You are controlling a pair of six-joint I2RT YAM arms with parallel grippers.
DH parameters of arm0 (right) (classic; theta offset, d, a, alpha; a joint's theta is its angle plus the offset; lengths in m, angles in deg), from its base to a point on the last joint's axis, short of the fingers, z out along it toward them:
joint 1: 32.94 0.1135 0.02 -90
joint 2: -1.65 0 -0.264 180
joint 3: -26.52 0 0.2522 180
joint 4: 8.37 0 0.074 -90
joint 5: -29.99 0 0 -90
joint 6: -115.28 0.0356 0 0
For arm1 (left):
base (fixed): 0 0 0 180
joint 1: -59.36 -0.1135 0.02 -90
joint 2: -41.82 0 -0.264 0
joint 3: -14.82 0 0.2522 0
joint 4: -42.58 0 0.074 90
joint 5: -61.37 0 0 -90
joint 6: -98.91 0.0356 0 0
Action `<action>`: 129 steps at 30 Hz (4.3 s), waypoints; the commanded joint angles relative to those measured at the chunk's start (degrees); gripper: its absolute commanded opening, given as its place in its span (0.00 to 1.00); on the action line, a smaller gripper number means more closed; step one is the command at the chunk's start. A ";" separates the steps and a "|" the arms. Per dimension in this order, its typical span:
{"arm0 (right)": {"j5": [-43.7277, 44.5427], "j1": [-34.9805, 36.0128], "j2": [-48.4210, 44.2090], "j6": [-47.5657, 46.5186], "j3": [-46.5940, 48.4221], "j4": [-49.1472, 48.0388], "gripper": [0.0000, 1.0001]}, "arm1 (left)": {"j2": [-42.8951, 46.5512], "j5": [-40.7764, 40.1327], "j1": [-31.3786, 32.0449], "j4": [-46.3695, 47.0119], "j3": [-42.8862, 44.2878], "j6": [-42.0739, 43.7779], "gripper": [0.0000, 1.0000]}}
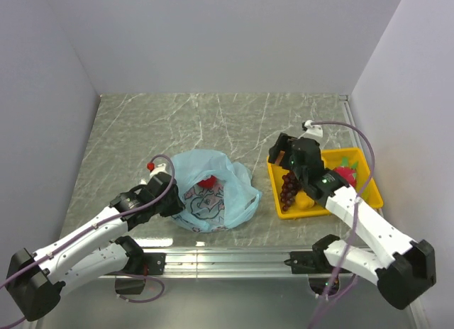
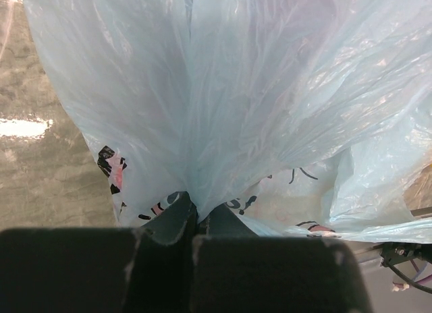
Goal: Untie the knot of the plastic bag and take out the fruit
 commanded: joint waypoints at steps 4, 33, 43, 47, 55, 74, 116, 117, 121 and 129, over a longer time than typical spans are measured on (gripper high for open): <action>-3.35 -10.89 8.42 -1.13 -3.21 -3.60 0.01 | 0.85 -1.09 -0.03 1.32 2.30 0.58 0.00; -5.37 -7.59 2.20 -9.47 3.01 9.22 0.99 | -0.47 -0.83 -0.03 1.67 4.05 1.10 0.01; -10.03 21.07 10.34 -3.51 10.93 -0.60 0.90 | -1.87 -0.48 -0.03 1.14 6.69 1.63 0.00; -13.91 25.55 18.79 -1.21 12.24 -7.12 0.89 | -2.48 -0.48 -0.03 0.88 8.44 2.25 0.00; -9.60 26.36 33.03 -5.95 18.66 -9.85 0.89 | -3.45 -0.65 -0.03 -1.06 11.35 3.48 0.00; -0.19 22.93 53.17 -11.50 26.83 -16.70 0.98 | -6.70 1.98 -0.03 -1.68 12.94 4.53 0.01; -7.19 16.35 -0.14 -12.38 9.62 3.21 0.09 | -6.18 -2.06 -0.03 1.66 7.84 4.80 0.01; -5.05 12.51 -1.83 -10.72 8.57 4.72 0.09 | -5.48 -2.23 0.06 1.75 7.48 4.71 0.01; 4.10 0.45 -9.04 -5.79 1.11 11.50 0.09 | -3.02 -2.49 -0.03 1.76 5.90 5.06 0.00; 0.77 -16.71 -8.80 2.72 -6.64 15.37 0.13 | 2.34 -3.29 -0.03 1.58 2.56 3.83 0.01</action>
